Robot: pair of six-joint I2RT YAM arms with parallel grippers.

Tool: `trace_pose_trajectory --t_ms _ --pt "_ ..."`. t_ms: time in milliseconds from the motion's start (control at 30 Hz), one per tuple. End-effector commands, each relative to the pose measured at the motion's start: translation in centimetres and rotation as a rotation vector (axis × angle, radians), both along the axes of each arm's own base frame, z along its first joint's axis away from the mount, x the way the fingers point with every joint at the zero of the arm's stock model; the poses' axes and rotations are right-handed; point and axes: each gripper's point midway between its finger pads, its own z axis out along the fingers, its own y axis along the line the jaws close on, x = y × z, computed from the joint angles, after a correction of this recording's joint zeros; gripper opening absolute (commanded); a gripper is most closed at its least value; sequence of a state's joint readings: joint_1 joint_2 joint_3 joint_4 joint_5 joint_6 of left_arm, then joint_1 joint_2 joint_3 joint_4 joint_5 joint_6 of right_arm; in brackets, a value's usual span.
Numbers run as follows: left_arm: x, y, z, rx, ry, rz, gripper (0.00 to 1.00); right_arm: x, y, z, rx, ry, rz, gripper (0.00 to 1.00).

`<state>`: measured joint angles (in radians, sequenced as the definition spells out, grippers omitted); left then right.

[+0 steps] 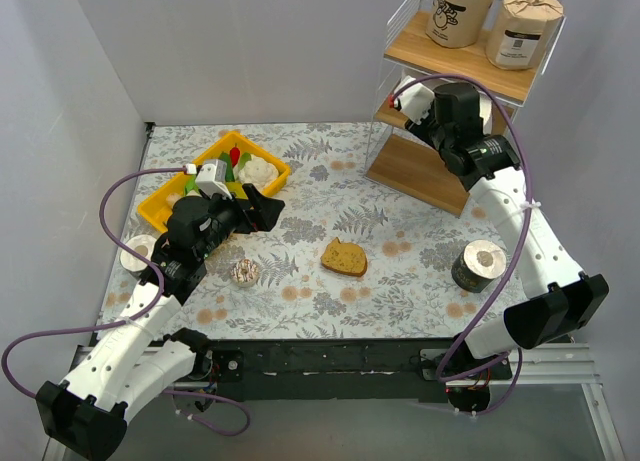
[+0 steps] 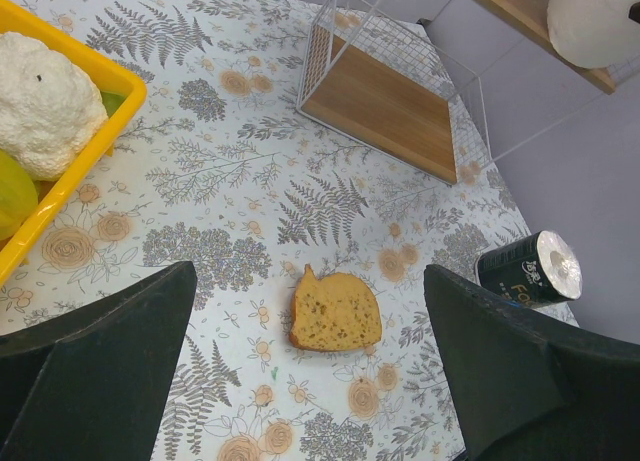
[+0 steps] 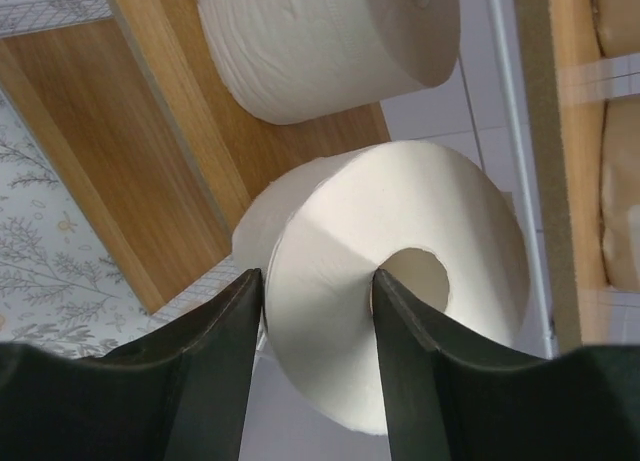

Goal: Place and organize the paper towels onto the shelf

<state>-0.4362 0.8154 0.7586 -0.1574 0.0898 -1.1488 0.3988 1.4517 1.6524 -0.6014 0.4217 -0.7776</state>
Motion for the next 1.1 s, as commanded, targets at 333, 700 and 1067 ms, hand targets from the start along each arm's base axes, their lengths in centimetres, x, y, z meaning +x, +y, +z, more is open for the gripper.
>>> trace_pose_trajectory --t_ms 333,700,1067 --pt "-0.2 -0.2 0.4 0.004 -0.016 -0.016 0.98 -0.7 -1.2 5.4 -0.001 -0.174 -0.015 0.48" --pt "-0.3 -0.2 0.4 0.005 -0.017 -0.019 0.98 -0.1 0.7 0.7 0.002 -0.137 0.040 0.31" --pt "-0.3 0.0 0.5 0.007 -0.019 -0.010 0.98 3.1 -4.0 -0.5 -0.076 -0.211 -0.147 0.31"
